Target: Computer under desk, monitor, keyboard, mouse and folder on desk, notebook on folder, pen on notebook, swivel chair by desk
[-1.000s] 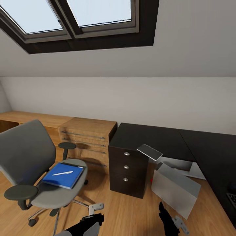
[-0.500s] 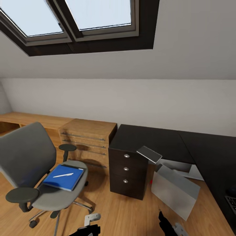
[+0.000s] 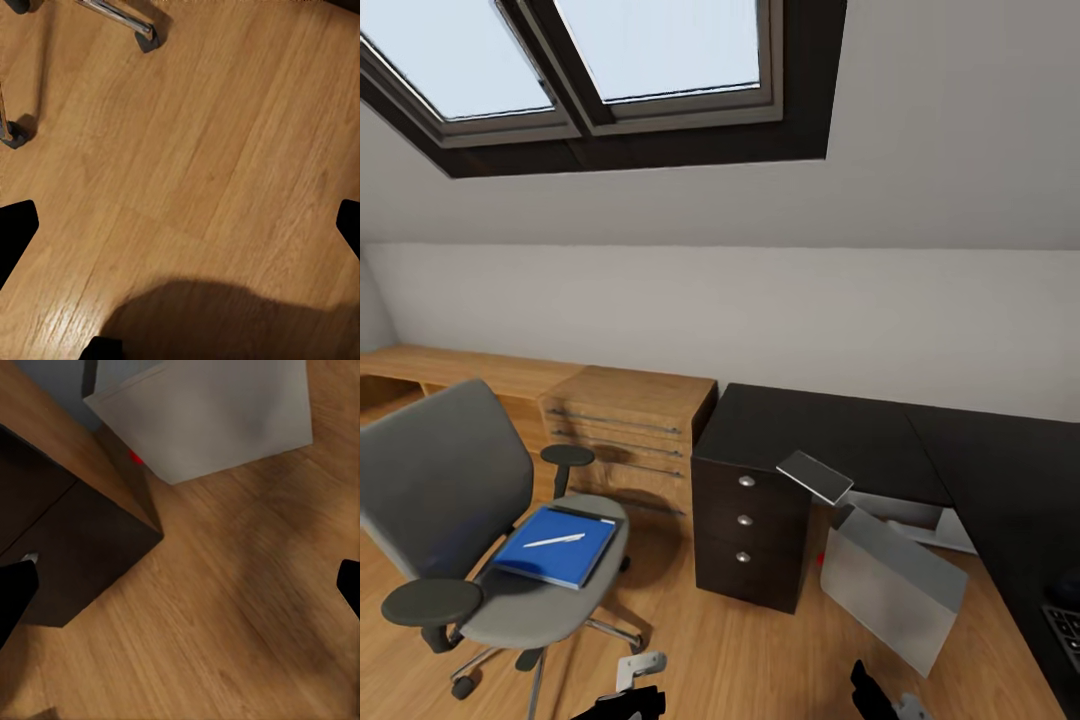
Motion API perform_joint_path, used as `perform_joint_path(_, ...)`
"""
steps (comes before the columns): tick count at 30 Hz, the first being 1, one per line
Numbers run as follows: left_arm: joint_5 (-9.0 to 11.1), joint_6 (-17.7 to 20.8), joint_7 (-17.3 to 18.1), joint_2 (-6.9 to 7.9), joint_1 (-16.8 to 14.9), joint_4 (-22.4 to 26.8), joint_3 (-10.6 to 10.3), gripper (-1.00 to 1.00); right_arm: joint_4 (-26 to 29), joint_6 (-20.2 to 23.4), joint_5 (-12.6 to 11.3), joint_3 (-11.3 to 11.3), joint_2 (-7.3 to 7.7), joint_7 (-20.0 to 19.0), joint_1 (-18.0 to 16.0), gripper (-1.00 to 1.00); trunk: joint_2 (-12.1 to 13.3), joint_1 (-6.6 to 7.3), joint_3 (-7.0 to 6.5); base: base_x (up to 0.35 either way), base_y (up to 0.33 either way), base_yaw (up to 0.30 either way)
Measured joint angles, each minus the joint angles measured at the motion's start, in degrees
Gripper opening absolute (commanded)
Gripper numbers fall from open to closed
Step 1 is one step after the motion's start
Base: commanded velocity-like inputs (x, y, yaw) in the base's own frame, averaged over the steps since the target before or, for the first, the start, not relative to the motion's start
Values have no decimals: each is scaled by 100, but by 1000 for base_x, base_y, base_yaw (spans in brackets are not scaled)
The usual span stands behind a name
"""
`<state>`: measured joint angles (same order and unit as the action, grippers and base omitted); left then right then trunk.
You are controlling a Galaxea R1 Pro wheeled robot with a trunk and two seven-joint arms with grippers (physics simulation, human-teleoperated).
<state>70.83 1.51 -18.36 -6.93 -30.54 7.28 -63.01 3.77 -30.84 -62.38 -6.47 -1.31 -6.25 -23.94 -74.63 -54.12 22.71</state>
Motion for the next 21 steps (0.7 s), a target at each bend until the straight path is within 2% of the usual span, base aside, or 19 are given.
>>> perform_joint_path(9, -1, -7, 0, 14, 1, -1, 1, 100, -5, -19, 76, -133, -3, 31, 0, 100, 361, 198, -162, 0, 0, 0)
perform_joint_path(21, -2, -8, 1, 13, 0, -1, 1, 100, 2, -40, 100, -178, -9, 36, 0, 100, 843, 461, -377, 0, 0, 0)
